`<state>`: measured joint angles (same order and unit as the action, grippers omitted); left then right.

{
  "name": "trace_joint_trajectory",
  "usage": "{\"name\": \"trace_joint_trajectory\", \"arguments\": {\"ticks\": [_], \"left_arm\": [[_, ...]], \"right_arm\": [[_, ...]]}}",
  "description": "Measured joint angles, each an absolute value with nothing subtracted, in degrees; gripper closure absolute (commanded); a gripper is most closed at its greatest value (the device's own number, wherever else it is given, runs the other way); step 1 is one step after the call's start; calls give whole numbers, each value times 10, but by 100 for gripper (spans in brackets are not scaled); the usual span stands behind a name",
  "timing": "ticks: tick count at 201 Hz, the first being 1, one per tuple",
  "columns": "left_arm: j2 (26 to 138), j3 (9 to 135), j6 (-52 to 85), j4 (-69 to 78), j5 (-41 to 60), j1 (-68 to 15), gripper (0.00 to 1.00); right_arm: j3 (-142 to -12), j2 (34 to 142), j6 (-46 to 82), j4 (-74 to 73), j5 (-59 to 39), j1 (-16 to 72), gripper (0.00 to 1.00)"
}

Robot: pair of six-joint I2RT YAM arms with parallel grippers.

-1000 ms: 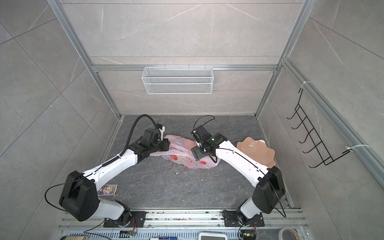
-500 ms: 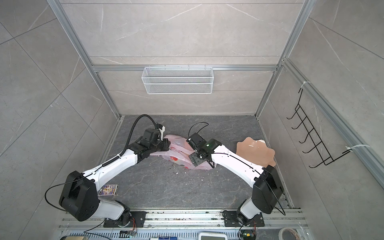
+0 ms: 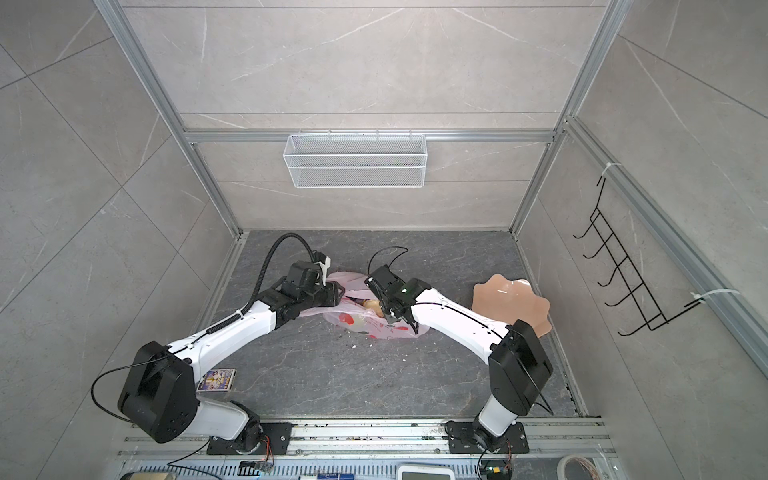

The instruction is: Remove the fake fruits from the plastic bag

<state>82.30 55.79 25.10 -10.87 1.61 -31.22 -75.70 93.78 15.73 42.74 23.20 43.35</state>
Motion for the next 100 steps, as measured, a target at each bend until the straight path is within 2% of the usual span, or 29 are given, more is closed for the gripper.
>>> {"name": "trace_joint_trajectory", "arguments": {"ticks": [39, 62, 69, 100], "left_arm": [[805, 541, 253, -131, -35, -334, 30], [794, 541, 253, -141, -65, -349, 23], [793, 541, 253, -143, -74, -354, 19], [781, 525, 244, -139, -96, -376, 13]], "right_arm": [[-757, 916, 217, 376, 147, 380, 92], [-756, 913, 248, 355, 112, 369, 94], [-756, 913, 256, 352, 104, 366, 95], [-747, 909, 286, 339, 76, 344, 95]]}}
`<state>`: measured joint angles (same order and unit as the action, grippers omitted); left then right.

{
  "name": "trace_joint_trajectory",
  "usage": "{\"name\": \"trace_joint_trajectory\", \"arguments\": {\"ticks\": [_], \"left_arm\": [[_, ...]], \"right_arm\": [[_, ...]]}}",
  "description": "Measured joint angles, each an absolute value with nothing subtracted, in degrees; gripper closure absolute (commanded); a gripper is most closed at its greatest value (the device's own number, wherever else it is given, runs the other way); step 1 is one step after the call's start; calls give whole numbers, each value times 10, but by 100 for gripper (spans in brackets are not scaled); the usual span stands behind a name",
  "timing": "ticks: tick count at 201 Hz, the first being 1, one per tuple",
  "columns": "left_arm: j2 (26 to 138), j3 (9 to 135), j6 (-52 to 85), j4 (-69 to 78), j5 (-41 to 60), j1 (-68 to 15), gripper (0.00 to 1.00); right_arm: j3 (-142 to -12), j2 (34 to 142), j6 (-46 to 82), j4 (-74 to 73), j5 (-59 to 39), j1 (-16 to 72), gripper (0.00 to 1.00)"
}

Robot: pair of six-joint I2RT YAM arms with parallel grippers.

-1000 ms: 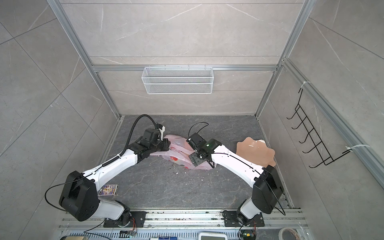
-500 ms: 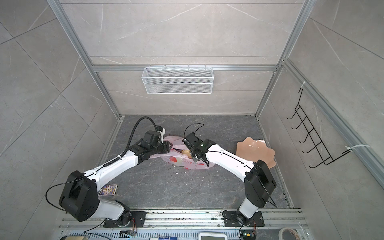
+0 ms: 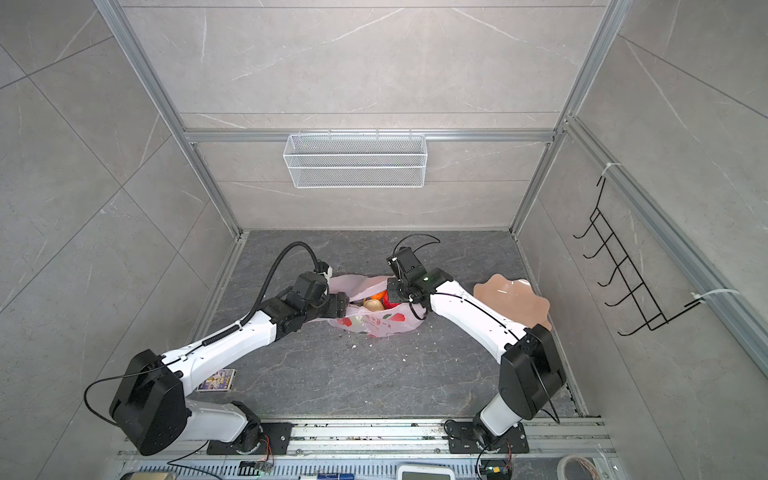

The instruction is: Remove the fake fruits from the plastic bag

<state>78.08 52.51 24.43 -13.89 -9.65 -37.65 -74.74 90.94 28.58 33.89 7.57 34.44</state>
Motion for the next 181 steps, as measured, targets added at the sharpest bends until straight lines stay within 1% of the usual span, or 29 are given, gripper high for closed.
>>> {"name": "trace_joint_trajectory", "arguments": {"ticks": [33, 64, 99, 117, 129, 145, 157, 167, 168, 176, 181], "left_arm": [[732, 480, 236, -128, -100, -386, 10], [732, 485, 230, -125, -111, -386, 10], [790, 548, 251, -178, -177, -376, 11], [834, 585, 270, -204, -198, -363, 14], [854, 596, 281, -212, -201, -358, 20], [872, 599, 293, -219, -196, -347, 33], [876, 598, 300, -219, -185, -337, 48], [875, 591, 304, -211, -170, -328, 63], [875, 590, 305, -211, -168, -327, 63], [872, 580, 305, -199, -152, -316, 74], [869, 571, 308, -190, -142, -307, 79]], "right_arm": [[-745, 908, 292, 334, 64, 335, 96], [-740, 905, 292, 331, 59, 335, 97], [-715, 878, 292, 325, 62, 335, 98], [-704, 860, 292, 318, 62, 335, 98], [-696, 849, 292, 313, 64, 335, 98], [-688, 839, 294, 308, 63, 332, 100], [-678, 834, 300, 300, 54, 320, 100], [-669, 831, 305, 292, 39, 303, 100], [-669, 831, 305, 291, 38, 301, 100], [-662, 830, 309, 284, 24, 283, 100], [-658, 830, 312, 279, 13, 269, 100]]}}
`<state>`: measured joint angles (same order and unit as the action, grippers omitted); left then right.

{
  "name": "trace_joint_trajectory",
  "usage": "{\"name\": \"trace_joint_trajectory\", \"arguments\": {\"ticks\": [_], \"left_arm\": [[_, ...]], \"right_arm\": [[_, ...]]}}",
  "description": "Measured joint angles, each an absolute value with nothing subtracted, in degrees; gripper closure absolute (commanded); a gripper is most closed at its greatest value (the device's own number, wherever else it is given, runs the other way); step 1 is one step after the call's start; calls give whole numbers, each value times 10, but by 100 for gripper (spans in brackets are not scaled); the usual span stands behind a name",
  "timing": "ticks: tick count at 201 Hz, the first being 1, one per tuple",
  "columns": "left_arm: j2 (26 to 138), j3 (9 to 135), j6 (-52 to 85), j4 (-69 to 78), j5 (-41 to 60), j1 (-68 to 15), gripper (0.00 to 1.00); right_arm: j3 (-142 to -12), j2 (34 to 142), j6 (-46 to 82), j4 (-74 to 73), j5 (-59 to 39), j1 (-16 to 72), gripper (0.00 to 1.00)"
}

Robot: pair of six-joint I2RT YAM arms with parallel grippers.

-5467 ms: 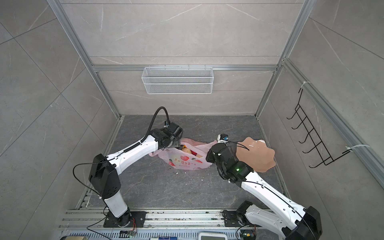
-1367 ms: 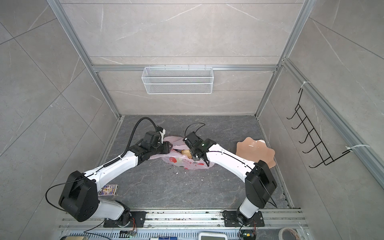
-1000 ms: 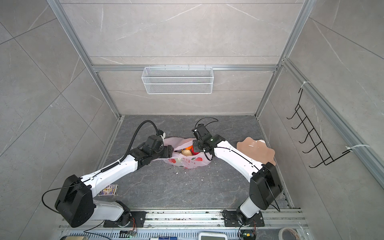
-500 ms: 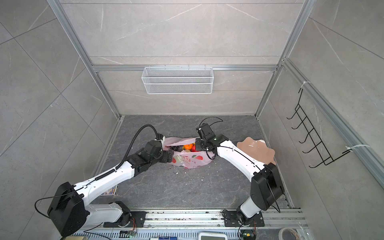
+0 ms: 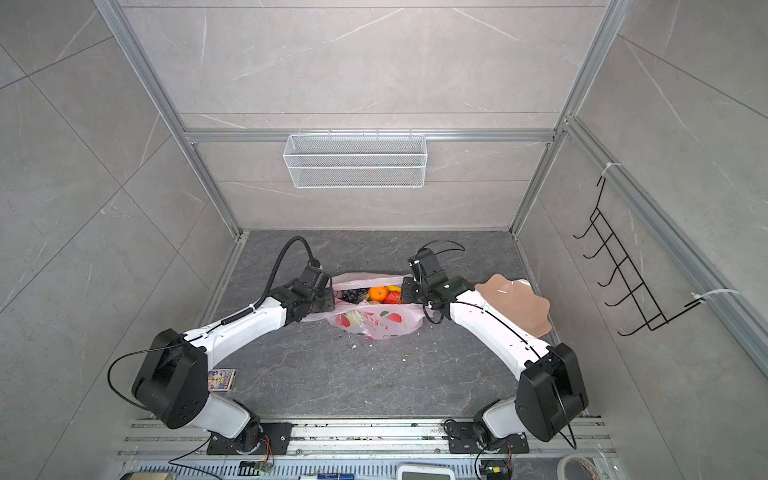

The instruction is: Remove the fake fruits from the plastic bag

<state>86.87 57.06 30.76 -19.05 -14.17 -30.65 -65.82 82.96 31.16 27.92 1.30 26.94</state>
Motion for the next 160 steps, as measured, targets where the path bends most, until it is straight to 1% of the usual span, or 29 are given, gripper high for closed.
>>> {"name": "trace_joint_trajectory", "arguments": {"ticks": [15, 23, 36, 72, 88, 105, 110, 118, 123, 126, 130, 131, 132, 134, 136, 138, 141, 142, 145, 146, 147, 152, 160], "left_arm": [[854, 536, 308, -164, -113, -282, 90], [843, 515, 307, -150, -97, -271, 93], [818, 480, 301, -122, -67, -258, 96], [750, 418, 280, -45, -2, -255, 99], [737, 404, 277, -17, 26, -253, 99], [742, 402, 274, -6, 50, -251, 99], [746, 403, 274, -5, 54, -251, 99], [753, 406, 273, -5, 59, -252, 99], [760, 411, 271, -8, 61, -255, 99], [763, 414, 270, -9, 61, -257, 99], [768, 417, 270, -9, 62, -259, 99], [770, 419, 269, -10, 62, -260, 98], [771, 420, 269, -10, 62, -261, 98], [773, 423, 268, -12, 62, -263, 98], [775, 425, 267, -12, 62, -265, 98], [778, 428, 266, -13, 61, -268, 98], [781, 433, 265, -14, 62, -272, 98], [783, 434, 265, -14, 62, -274, 98], [787, 439, 263, -15, 61, -278, 98], [788, 440, 263, -15, 61, -279, 98], [788, 440, 263, -15, 61, -279, 98], [794, 450, 261, -15, 62, -288, 98], [802, 463, 258, -15, 62, -300, 97]], "right_arm": [[-652, 830, 320, 264, -25, 232, 100], [-652, 832, 326, 254, -51, 212, 100], [-652, 839, 338, 228, -97, 181, 100], [-662, 911, 376, 164, -202, 103, 100], [-687, 953, 380, 155, -218, 89, 100], [-727, 983, 375, 156, -216, 98, 100], [-741, 989, 372, 157, -214, 104, 98], [-766, 995, 362, 161, -205, 118, 93], [-782, 997, 357, 164, -198, 130, 86], [-788, 997, 352, 164, -195, 135, 84], [-796, 997, 350, 165, -192, 143, 77], [-799, 997, 347, 165, -191, 146, 73], [-801, 997, 343, 165, -190, 148, 71], [-805, 997, 341, 165, -189, 152, 69], [-808, 997, 341, 165, -188, 155, 62], [-812, 997, 341, 166, -185, 159, 60], [-817, 997, 333, 166, -185, 165, 51], [-819, 997, 331, 166, -184, 166, 51], [-822, 997, 333, 167, -181, 171, 44], [-825, 997, 328, 167, -180, 173, 41], [-825, 997, 328, 167, -180, 173, 41], [-829, 997, 323, 170, -175, 180, 33], [-833, 995, 315, 177, -164, 185, 26]]}}
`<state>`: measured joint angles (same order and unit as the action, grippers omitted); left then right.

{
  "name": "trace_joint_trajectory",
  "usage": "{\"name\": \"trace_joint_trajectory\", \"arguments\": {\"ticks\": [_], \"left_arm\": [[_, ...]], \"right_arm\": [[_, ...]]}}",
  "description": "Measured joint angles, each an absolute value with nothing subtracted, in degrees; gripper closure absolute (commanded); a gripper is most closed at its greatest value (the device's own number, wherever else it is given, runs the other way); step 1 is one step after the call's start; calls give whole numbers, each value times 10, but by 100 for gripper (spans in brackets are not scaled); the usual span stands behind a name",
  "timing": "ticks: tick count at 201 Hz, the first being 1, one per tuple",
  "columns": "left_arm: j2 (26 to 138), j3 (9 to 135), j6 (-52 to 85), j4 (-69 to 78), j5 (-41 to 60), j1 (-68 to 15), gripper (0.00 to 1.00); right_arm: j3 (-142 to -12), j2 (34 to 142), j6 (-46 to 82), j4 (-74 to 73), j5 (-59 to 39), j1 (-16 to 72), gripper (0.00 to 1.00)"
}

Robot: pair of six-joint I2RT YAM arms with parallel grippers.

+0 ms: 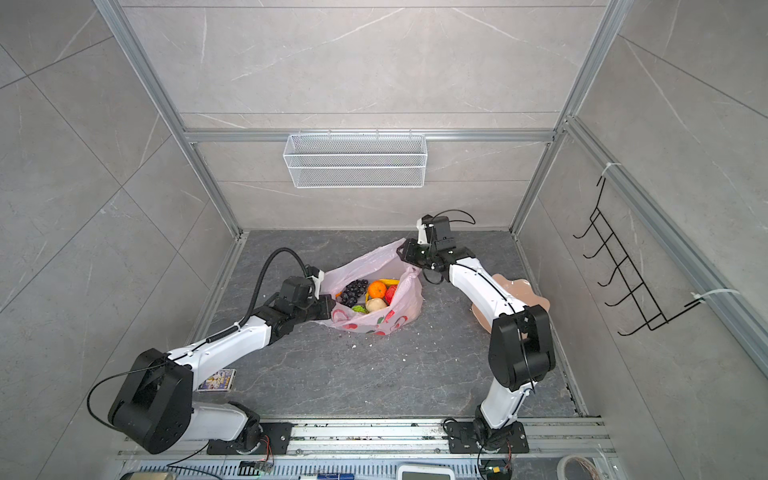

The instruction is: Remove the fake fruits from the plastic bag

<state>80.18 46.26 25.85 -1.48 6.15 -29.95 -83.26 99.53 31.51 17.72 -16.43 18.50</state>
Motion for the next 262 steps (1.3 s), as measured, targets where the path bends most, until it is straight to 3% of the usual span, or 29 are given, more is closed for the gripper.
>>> {"name": "trace_joint_trajectory", "arguments": {"ticks": [35, 65, 109, 138, 180, 262], "left_arm": [[811, 488, 256, -13, 58, -324, 97], [814, 488, 257, -15, 39, -335, 96], [822, 488, 263, -16, 18, -348, 96], [822, 488, 266, -16, 14, -348, 96], [822, 488, 269, -16, 6, -348, 96], [822, 488, 273, -17, 1, -348, 95]], "right_arm": [[-832, 969, 277, 256, -70, 185, 12], [-833, 892, 256, 330, 60, 233, 11], [-838, 830, 257, 410, 215, 394, 14], [-864, 870, 260, 430, 223, 459, 18], [-898, 975, 272, 444, 220, 461, 26], [-891, 995, 316, 527, 320, 438, 24]]}}
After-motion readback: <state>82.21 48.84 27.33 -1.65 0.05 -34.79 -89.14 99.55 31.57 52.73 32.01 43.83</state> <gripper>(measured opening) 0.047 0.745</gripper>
